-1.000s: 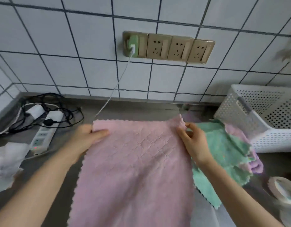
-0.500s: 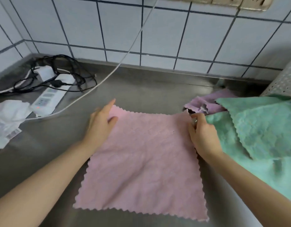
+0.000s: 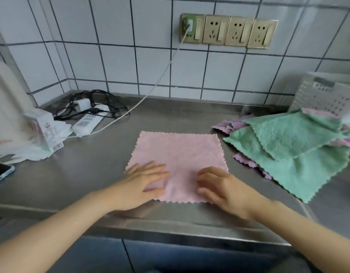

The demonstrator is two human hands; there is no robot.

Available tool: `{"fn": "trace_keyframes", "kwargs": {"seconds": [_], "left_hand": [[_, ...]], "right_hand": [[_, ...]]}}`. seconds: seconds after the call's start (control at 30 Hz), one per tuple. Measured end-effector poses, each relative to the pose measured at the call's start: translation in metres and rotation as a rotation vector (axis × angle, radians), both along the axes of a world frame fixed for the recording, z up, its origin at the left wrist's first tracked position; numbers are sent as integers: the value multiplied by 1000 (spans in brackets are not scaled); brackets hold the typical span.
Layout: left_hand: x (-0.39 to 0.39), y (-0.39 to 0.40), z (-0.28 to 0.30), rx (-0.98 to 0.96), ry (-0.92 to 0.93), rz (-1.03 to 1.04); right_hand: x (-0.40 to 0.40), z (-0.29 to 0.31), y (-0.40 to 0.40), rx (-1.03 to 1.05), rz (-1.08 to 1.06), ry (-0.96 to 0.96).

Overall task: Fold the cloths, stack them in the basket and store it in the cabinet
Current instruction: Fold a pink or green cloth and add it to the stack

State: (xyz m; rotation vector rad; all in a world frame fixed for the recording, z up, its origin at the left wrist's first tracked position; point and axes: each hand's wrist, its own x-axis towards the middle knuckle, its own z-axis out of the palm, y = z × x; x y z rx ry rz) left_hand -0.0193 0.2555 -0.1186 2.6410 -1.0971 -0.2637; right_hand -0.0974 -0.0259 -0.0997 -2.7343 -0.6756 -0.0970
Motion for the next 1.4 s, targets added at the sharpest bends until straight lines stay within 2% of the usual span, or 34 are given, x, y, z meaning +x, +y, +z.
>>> {"fn": "trace_keyframes", "kwargs": {"seconds": [0.1, 0.23, 0.33, 0.5, 0.57, 0.7, 0.8, 0.87, 0.97, 1.07, 1.13, 1.27, 1.4], "left_hand": [[-22, 6, 6, 97, -32, -23], [-32, 7, 15, 142, -97, 10], [-30, 6, 17, 155, -176, -4], [-30, 7, 17, 109, -324, -55], [-34, -2, 20, 138, -312, -9], [-39, -33, 21, 273, -379, 121], [-38, -38, 19, 247, -483, 140], [-35, -33, 20, 184, -539, 115], [-32, -29, 19, 107, -499, 194], [-30, -38, 19, 2, -483, 341], [-28, -41, 20, -3, -481, 374], [-23, -23, 21, 8, -379, 288], [-19, 21, 7, -123, -223, 209]], "right_hand": [[-23, -5, -6, -124, -26, -22], [-31, -8, -14, -208, -22, -198], [-33, -10, -20, -319, -22, -173], [-27, -14, -20, -225, -98, -173], [-22, -14, -10, -208, -161, -199], [-10, -18, 9, -305, -230, -339], [-5, -18, 11, -377, -256, -360], [-5, -17, 6, -350, -282, -361], [-12, -10, 19, -281, -370, -328], [-14, -7, 43, -370, -448, -327], [-10, -8, 53, -399, -492, -306], [-4, -12, 45, -357, -547, -406], [-17, -16, 12, -346, -412, -343]]}}
